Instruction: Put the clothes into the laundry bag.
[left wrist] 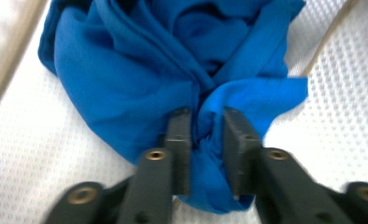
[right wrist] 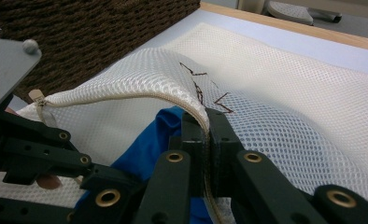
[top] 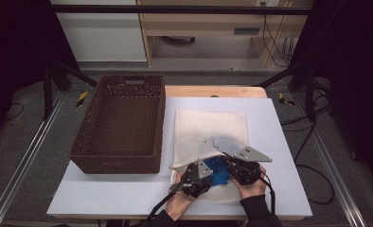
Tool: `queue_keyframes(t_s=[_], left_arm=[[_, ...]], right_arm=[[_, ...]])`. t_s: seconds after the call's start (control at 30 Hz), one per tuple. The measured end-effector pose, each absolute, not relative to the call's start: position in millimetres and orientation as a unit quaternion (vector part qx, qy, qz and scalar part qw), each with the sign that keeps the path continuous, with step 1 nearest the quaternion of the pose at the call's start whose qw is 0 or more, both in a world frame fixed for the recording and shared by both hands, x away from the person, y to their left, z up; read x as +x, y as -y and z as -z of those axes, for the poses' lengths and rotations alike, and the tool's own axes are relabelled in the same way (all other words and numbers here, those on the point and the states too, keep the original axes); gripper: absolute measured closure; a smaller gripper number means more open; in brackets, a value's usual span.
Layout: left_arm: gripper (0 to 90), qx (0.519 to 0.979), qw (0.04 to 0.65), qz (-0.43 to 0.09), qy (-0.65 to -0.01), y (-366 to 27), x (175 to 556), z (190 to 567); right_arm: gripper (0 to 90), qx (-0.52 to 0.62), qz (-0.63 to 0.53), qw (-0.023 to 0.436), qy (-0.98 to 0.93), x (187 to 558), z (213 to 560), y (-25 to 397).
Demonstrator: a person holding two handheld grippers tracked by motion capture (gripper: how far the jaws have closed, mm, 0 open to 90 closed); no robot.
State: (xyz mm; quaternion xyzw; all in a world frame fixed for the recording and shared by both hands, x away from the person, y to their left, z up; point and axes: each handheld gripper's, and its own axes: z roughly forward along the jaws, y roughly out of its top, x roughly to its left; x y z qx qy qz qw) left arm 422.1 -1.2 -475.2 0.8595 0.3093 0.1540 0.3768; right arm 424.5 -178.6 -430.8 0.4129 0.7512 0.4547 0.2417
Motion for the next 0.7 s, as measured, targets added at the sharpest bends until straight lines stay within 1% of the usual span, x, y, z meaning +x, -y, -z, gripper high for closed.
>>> queue_keyframes(t_s=[0.1, 0.37, 0.57, 0.7], left_arm=[[82.6, 0.856, 0.387, -0.157, -0.304, 9, 422, 472], [85.0, 0.849, 0.404, -0.149, -0.306, 21, 442, 478], [85.0, 0.835, 0.403, -0.199, -0.318, 25, 455, 483], [83.9, 0.831, 0.398, -0.214, -0.324, 28, 456, 484]], right_arm=[[87.0, 0.412, -0.455, 0.241, -0.752, 425, 431, 178], [87.1, 0.415, -0.456, 0.24, -0.75, 425, 431, 179], [87.1, 0.414, -0.455, 0.241, -0.751, 425, 431, 178], [87.1, 0.417, -0.455, 0.242, -0.749, 425, 431, 178]])
